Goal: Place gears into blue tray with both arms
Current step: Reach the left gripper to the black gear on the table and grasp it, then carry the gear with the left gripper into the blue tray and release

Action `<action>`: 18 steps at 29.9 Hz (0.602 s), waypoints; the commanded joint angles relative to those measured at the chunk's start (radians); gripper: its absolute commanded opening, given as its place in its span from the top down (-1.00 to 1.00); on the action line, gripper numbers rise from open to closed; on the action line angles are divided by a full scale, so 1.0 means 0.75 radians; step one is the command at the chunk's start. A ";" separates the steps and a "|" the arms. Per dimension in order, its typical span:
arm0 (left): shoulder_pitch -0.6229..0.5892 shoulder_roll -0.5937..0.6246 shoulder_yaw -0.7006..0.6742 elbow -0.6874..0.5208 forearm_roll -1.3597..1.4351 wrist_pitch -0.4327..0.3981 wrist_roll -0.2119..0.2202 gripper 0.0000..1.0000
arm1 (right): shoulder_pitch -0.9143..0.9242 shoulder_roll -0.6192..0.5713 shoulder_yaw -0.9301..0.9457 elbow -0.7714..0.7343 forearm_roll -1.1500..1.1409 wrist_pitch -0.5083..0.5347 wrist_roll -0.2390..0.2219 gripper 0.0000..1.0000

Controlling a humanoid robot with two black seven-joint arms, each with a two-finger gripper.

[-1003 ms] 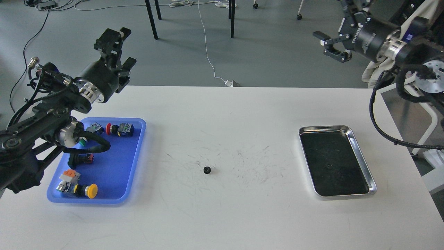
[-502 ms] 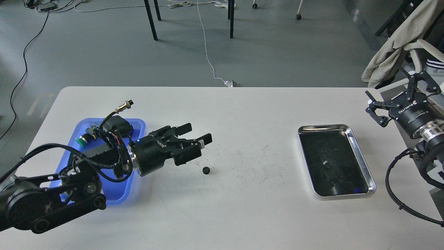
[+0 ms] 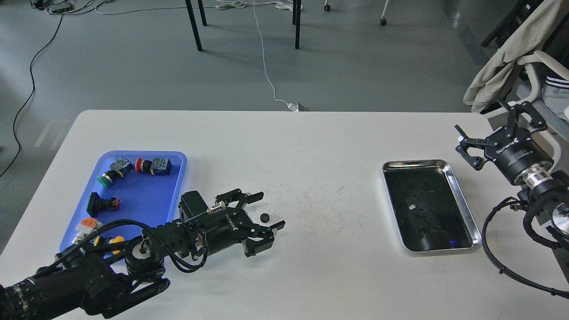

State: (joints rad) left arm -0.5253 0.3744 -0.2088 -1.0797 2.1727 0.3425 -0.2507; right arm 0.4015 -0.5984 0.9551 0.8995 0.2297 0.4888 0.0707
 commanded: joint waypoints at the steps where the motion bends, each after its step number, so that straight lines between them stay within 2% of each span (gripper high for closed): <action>1: 0.007 -0.025 0.004 0.049 0.012 0.004 -0.001 -0.67 | -0.001 0.000 0.003 -0.001 0.001 0.000 0.000 -0.94; 8: 0.050 -0.035 0.004 0.077 0.012 0.004 -0.001 -0.27 | -0.003 0.000 0.005 -0.001 0.001 0.000 0.002 -0.94; 11: 0.050 -0.035 0.004 0.090 0.012 0.004 0.001 0.09 | -0.003 0.002 0.005 -0.001 0.001 0.000 0.002 -0.94; 13: 0.050 -0.031 0.004 0.092 0.012 0.004 0.001 0.23 | -0.003 0.002 0.007 0.001 0.001 0.000 0.002 -0.94; 15: 0.052 -0.031 0.004 0.092 0.012 0.004 0.001 0.63 | -0.001 0.002 0.007 0.005 0.001 0.000 0.002 -0.94; 18: 0.050 -0.015 -0.008 0.090 0.012 0.020 -0.001 0.85 | -0.001 0.000 0.007 0.005 0.001 0.000 0.002 -0.94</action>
State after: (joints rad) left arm -0.4869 0.3527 -0.2066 -1.0112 2.1816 0.3468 -0.2499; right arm 0.3991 -0.5970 0.9602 0.9023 0.2301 0.4888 0.0721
